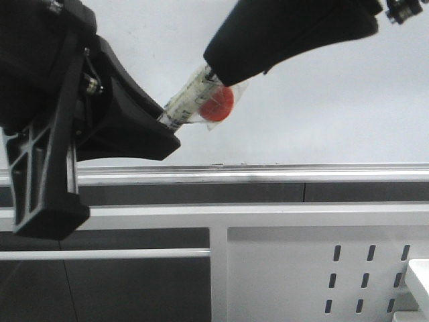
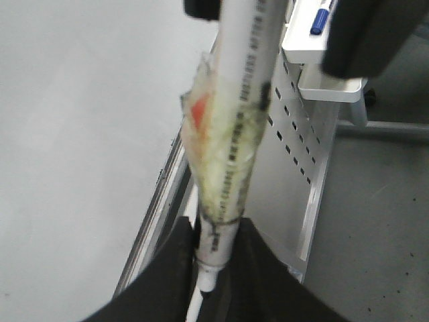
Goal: Write number 1 on whiteboard
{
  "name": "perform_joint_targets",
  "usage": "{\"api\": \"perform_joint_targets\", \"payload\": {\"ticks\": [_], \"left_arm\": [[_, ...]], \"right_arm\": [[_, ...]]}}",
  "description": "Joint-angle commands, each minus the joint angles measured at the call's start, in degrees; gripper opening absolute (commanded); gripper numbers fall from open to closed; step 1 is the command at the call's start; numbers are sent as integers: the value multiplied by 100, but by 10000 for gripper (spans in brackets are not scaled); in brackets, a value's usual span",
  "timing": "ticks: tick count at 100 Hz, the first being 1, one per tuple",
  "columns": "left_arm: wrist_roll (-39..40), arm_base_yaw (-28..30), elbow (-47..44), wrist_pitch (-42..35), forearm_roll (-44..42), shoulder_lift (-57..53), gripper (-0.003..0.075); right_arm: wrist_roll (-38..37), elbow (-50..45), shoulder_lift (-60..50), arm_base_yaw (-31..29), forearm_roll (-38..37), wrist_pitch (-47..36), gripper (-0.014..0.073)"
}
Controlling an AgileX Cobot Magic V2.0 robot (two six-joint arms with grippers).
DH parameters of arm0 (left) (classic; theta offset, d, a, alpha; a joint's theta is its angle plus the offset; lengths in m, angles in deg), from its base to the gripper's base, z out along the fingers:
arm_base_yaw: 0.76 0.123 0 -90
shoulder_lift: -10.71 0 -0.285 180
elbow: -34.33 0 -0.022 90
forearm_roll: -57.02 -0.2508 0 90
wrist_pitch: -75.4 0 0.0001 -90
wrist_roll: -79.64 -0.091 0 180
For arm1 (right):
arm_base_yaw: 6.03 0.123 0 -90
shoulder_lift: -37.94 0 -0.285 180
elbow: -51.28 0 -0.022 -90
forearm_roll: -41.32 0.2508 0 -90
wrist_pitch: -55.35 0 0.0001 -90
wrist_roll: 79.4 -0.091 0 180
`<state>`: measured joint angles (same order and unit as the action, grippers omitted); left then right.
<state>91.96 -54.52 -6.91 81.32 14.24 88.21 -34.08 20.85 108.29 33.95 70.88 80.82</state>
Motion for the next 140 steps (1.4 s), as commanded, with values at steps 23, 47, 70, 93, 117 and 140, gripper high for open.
{"api": "perform_joint_targets", "payload": {"ticks": [23, 47, 70, 93, 117, 140], "left_arm": [[59, -54, 193, -420, 65, -99, -19], [59, -54, 193, -420, 99, -99, 13], [59, -54, 193, -386, 785, -183, 371], [59, 36, 193, -402, 1304, -820, 421], [59, 779, 122, -592, 2141, -1245, 410], [59, 1265, -777, -2471, 3135, -1287, -20]], "right_arm": [[67, 205, -67, -11, 113, -411, -76], [-1, 205, -33, -11, 208, -487, -76], [-32, 195, -56, -23, 208, -722, -75], [-243, -50, -331, -502, 208, -890, -66], [-271, -520, -914, -655, 319, -881, -66], [-271, -925, -1524, -655, 649, -1398, -66]]}}
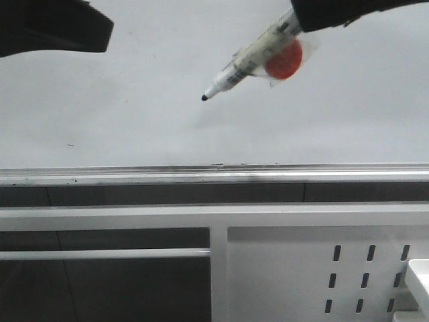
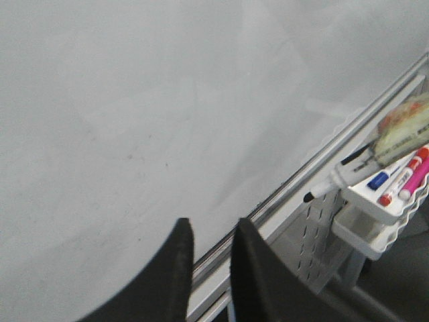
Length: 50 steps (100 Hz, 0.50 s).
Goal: Write number 1 on whiteboard
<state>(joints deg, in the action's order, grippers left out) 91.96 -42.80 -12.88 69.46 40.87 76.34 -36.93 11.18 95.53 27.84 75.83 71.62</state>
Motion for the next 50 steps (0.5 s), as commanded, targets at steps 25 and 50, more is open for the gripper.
{"api": "perform_joint_targets", "payload": {"ticks": [25, 50], "left_arm": [[48, 200, -1518, -4368, 1580, -99, -20], [48, 215, -2144, -5136, 2051, -99, -20]], "right_arm": [[14, -117, -502, -44, 268, -890, -66], [14, -104, -415, -44, 268, -1500, -69]]}}
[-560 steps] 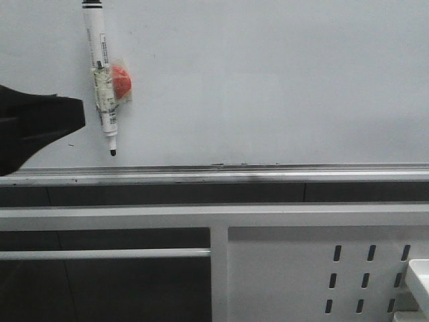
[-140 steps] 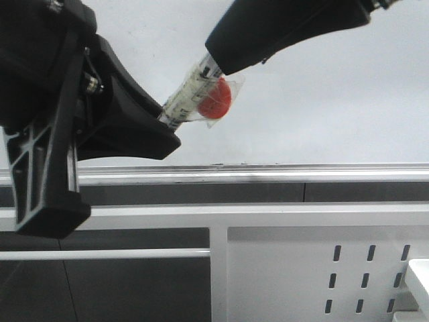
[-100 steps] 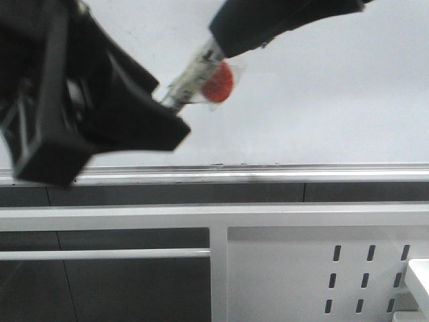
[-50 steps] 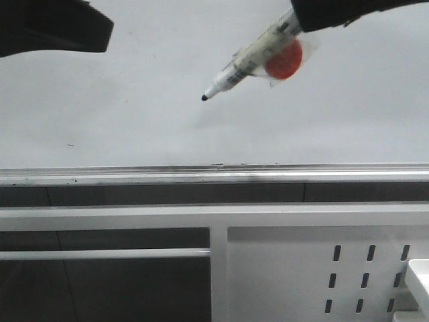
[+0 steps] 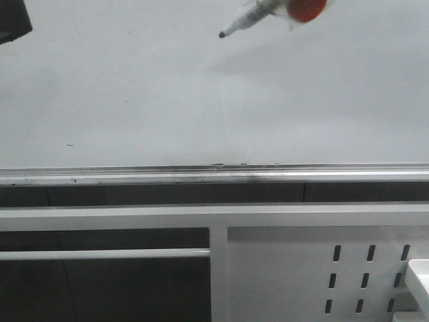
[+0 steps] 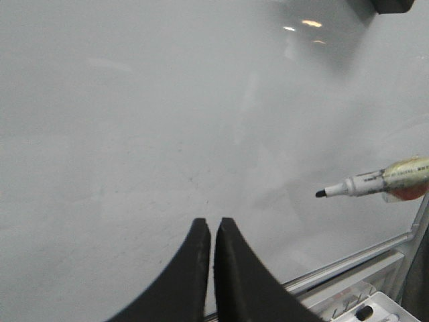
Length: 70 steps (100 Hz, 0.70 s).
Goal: Write number 1 on whiteboard
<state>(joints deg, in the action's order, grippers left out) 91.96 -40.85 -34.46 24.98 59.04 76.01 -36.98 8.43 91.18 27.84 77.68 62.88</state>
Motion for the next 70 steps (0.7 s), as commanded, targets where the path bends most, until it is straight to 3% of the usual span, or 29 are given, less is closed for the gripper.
{"api": "perform_joint_targets", "payload": {"ticks": [1, 70], "left_arm": [[48, 20, 3, -713, 233, -66, -20], [41, 20, -29, -931, 288, -66, -20]], "right_arm": [[19, 170, 30, -44, 83, -638, -69], [44, 192, 587, -44, -136, -1421, -69]]}}
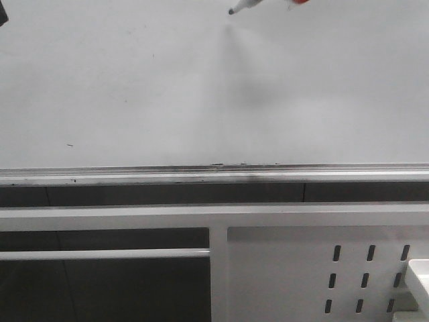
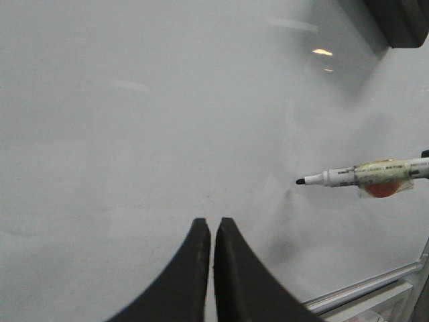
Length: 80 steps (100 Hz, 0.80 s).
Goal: Write number 1 on whiteboard
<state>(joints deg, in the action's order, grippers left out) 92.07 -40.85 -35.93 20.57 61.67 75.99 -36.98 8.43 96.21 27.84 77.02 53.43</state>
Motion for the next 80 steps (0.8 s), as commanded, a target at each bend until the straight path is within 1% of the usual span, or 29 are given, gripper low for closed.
{"api": "perform_joint_targets", "payload": {"ticks": [1, 43, 61, 69, 70, 73, 75, 76, 80], "left_arm": [[30, 20, 117, -490, 25, -64, -20], [30, 20, 117, -490, 25, -64, -20], [30, 20, 117, -490, 25, -64, -20], [-16, 20, 117, -490, -258, -64, -20], [-16, 20, 117, -490, -305, -64, -20], [-91, 20, 117, -479, -550, -64, -20], [-168, 20, 117, -455, -676, -52, -20], [-194, 20, 117, -453, -819, -52, -20], [-336, 20, 117, -368, -1276, -38, -19]], "right_arm": [[44, 192, 108, -44, -70, -492, -69], [56, 180, 1214, -44, -92, -720, -69], [56, 180, 1310, -26, -92, -763, -69], [56, 250, 1171, 61, -92, -288, -69], [56, 271, 1144, 85, -92, -67, -69], [56, 318, 1082, 136, -92, 192, -69], [56, 360, 1040, 177, -92, 504, -69], [56, 374, 1026, 192, -92, 504, -69], [56, 476, 949, 280, -92, 1041, -69]]}}
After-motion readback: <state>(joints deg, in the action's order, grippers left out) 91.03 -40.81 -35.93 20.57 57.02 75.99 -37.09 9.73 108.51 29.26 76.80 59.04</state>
